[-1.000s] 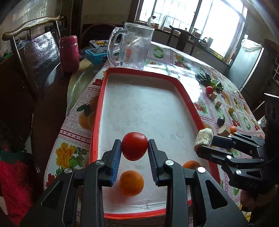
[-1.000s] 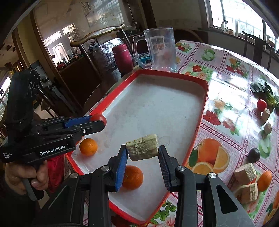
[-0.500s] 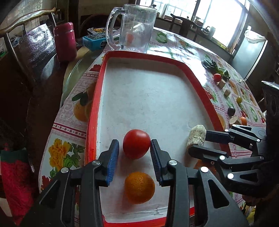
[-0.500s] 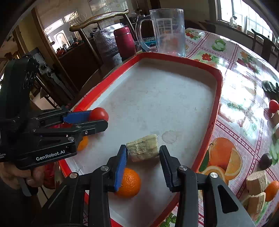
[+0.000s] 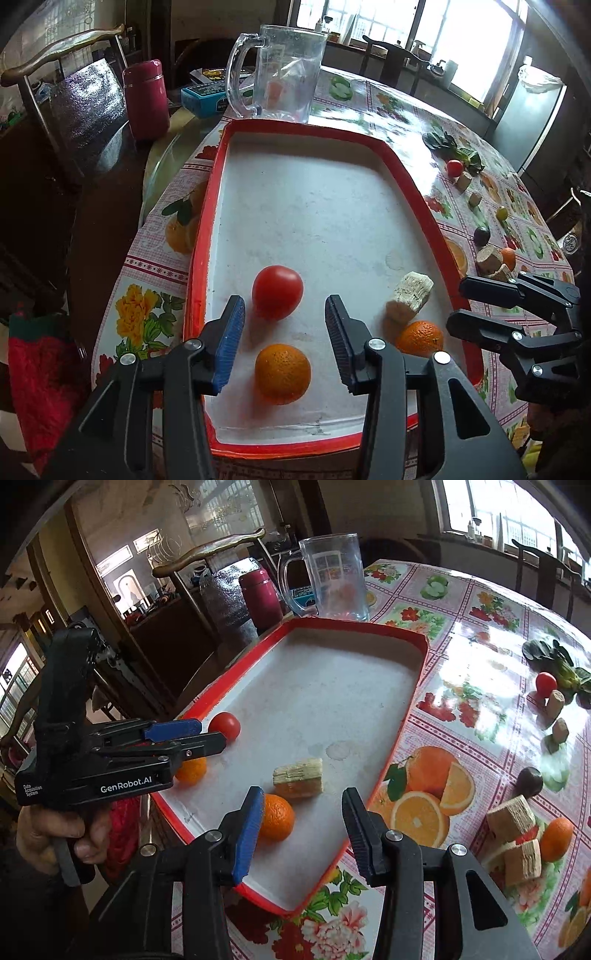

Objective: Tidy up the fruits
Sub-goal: 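Grasp a beige fibrous block with the left tool while the right tool grasps an orange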

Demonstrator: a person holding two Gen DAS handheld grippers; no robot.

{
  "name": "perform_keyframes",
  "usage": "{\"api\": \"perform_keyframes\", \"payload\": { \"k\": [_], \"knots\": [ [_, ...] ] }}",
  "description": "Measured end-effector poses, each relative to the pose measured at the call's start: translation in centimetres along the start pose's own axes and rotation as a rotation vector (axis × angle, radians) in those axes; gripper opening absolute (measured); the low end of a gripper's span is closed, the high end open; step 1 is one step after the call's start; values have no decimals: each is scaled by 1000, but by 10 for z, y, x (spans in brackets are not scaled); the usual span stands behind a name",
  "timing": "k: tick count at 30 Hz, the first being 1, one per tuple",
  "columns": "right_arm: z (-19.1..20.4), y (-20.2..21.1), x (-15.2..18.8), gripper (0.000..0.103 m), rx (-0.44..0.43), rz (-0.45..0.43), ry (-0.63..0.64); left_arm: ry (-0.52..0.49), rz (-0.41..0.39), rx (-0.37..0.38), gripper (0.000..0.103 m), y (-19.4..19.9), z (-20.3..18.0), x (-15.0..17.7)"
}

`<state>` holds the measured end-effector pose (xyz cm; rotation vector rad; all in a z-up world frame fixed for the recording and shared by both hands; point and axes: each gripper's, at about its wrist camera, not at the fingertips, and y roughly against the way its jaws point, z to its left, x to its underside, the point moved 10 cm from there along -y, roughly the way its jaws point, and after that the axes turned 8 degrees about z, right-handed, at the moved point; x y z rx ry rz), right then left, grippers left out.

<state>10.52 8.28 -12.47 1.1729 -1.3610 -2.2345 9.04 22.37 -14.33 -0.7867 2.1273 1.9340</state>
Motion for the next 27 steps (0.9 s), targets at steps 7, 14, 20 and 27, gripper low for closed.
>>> {"api": "perform_keyframes", "payload": {
  "k": [7,14,20,27],
  "knots": [
    [-19,26,17,46,21,-31,-36,-18,-18,12,43,12,-19,4],
    [-50,45,39,47,52,-47,-94,-50,-23,29,43,17,-44,7],
    [-74,61,54,47,81,-64,-140,-84,-24,42,43,21,-65,9],
    [-105,82,72,47,114,-76,-194,-116,-26,74,43,25,-92,6]
  ]
}}
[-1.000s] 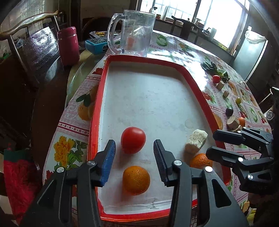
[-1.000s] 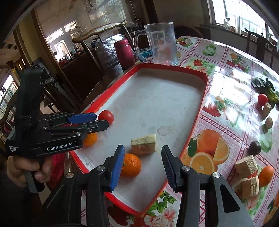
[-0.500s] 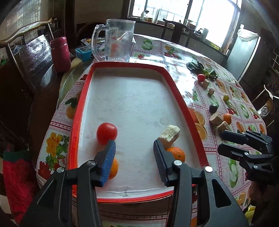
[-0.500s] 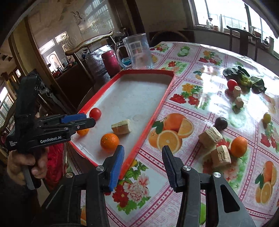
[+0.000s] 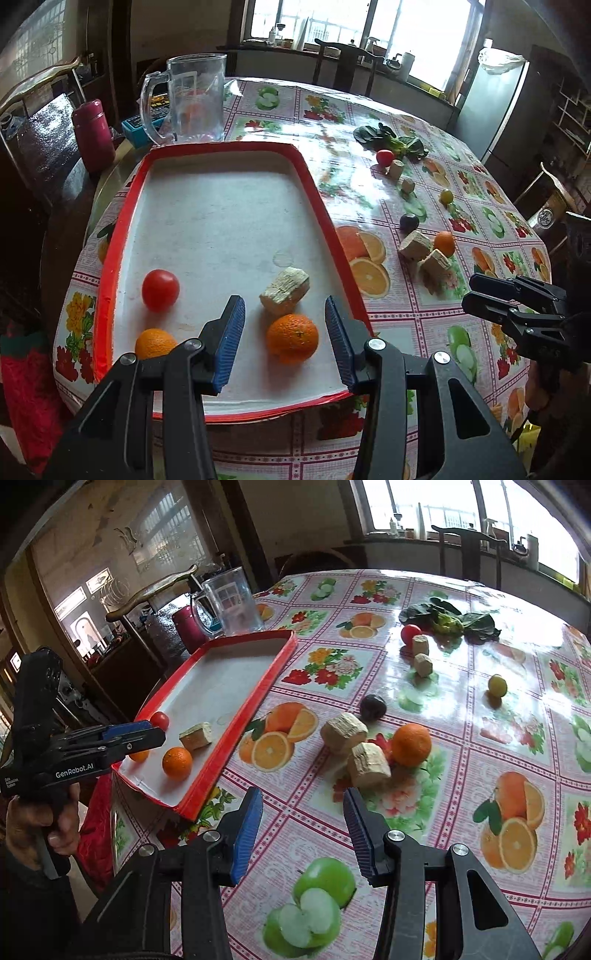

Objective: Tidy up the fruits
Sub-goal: 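Grasp a beige fibrous block with the left tool while the right tool grasps an orange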

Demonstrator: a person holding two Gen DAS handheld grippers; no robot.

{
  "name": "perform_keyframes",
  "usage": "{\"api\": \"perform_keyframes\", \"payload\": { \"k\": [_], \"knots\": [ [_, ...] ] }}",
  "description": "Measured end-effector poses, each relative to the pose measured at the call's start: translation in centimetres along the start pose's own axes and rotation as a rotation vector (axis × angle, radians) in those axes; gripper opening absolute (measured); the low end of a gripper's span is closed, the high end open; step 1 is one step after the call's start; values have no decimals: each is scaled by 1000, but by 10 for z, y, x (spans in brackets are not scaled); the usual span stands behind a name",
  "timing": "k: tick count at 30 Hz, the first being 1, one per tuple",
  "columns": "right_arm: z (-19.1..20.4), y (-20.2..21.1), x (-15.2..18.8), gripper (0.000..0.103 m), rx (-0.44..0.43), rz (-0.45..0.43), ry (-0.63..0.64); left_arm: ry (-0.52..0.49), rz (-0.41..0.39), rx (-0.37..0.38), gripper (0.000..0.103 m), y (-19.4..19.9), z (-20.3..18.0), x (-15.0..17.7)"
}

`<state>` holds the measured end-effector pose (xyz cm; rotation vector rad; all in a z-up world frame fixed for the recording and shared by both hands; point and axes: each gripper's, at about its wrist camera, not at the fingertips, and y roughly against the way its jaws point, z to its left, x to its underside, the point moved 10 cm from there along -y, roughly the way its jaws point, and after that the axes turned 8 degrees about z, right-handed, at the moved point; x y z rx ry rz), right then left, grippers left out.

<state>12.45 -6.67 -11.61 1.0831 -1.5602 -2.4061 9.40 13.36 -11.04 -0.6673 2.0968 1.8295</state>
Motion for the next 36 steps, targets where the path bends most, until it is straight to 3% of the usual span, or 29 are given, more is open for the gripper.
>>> {"api": "perform_keyframes", "payload": {
  "k": [14,36],
  "knots": [
    [-87,23,18,47,86,-8,-143,-118,83,94,43,-33,-91,-5],
    [-109,-2,-3,47,50,-9,-162,-178,155,84,43,-98,-128,-34]
  ]
}}
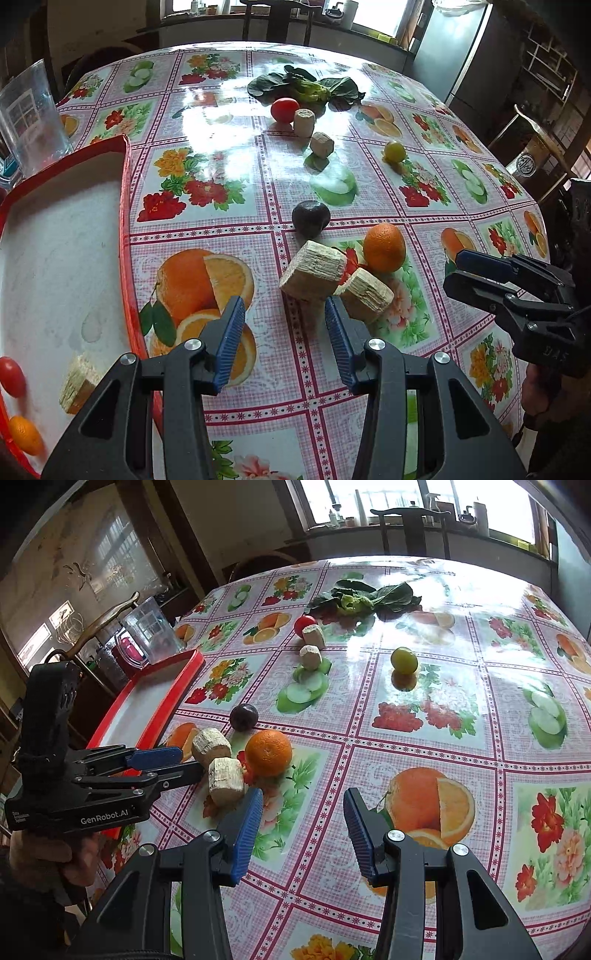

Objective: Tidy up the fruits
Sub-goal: 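Grasp a beige fibrous block with the left tool while the right tool grasps an orange, then carry the block and orange into the white tray and open both tools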

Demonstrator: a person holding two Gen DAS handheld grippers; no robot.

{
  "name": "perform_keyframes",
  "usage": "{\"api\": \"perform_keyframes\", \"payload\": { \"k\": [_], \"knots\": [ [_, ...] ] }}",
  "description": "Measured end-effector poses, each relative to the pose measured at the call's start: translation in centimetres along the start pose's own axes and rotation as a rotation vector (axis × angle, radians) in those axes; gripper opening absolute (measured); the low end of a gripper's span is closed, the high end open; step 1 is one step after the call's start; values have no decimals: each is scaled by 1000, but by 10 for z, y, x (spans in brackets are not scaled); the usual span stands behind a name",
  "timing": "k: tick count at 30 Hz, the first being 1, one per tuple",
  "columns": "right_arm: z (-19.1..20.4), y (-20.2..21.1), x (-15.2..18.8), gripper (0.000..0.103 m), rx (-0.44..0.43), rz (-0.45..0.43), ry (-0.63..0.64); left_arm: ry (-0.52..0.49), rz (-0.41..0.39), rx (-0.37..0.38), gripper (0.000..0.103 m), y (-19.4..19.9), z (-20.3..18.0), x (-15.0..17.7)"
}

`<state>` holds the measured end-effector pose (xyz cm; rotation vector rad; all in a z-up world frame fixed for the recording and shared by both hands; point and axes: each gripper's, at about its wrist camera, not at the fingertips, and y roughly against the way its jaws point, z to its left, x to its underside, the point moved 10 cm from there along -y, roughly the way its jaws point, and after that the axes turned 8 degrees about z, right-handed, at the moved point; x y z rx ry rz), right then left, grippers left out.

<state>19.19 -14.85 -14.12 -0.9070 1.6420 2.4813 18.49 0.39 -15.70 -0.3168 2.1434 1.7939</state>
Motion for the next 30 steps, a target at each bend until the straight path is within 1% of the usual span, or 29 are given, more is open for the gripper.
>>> {"api": "perform_keyframes", "payload": {
  "k": [3,9,11,13,16,20,25,27,28,29,30],
  "knots": [
    [-1,-5,-4,47,-9,4,-4,0,5,21,43,-6,-4,-5],
    [-1,-15,-13,47,-16,10,-2,-40,-10,21,43,-12,-11,-14],
    [1,-18,-15,47,-20,11,5,-40,-14,38,33,-11,-9,-15],
    [4,-22,-17,47,-28,15,8,-25,-21,63,30,-10,-6,-15],
    [10,-29,-21,47,-32,24,22,-11,-24,71,29,-8,-2,-14],
    [18,-37,-28,46,-57,26,21,6,-35,80,28,-2,4,-11],
    [30,-46,-33,47,-85,33,18,11,-64,81,28,15,7,-5],
    [33,-51,-34,45,-91,37,14,16,-78,80,28,22,10,-4],
    [35,-52,-34,40,-83,35,20,17,-84,79,28,26,11,-3],
    [36,-52,-34,33,-58,34,29,17,-90,77,28,30,12,-2],
    [38,-51,-34,33,-46,30,36,17,-94,75,28,33,13,-1]
  ]
}}
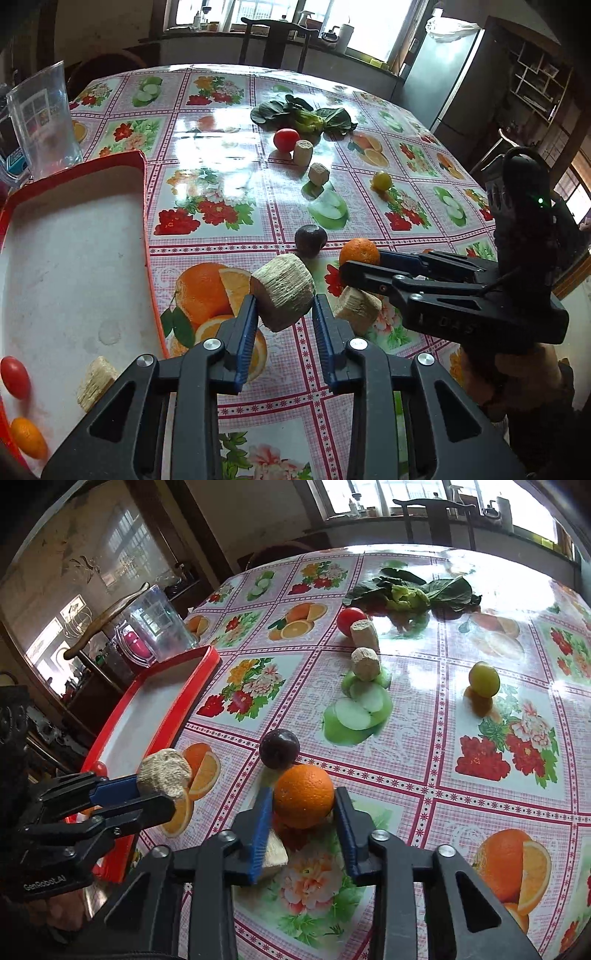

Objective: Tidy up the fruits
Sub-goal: 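Carry the block and orange into the white tray and open both tools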

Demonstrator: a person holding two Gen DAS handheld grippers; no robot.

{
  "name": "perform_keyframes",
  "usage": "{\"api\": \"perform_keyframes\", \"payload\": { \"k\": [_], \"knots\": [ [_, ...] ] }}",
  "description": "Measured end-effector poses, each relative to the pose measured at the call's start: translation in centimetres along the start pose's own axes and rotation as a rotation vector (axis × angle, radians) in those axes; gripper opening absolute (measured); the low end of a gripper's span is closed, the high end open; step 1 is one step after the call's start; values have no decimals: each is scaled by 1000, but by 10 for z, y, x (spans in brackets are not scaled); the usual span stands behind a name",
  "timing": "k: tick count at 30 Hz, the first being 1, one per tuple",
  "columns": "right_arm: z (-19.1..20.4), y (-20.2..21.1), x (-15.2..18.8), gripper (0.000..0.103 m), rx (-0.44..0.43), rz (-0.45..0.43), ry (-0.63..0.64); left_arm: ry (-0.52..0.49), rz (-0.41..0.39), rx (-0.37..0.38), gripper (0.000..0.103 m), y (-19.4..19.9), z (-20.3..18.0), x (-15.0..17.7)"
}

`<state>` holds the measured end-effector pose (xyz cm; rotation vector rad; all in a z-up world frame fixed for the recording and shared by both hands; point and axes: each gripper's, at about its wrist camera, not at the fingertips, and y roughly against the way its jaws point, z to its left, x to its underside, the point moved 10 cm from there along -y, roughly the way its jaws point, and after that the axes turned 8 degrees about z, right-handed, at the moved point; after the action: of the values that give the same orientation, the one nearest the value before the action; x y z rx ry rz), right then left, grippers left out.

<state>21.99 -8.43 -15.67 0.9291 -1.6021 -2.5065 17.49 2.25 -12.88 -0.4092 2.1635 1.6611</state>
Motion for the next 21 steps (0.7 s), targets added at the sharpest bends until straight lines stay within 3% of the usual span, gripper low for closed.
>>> {"api": "perform_keyframes", "payload": {
  "k": [11,21],
  "knots": [
    [23,29,10,32,-4,-43,8,27,-44,-24,28,30,18,17],
    [71,41,14,32,-34,-55,72,95,-87,-60,28,61,51,37]
  ]
}}
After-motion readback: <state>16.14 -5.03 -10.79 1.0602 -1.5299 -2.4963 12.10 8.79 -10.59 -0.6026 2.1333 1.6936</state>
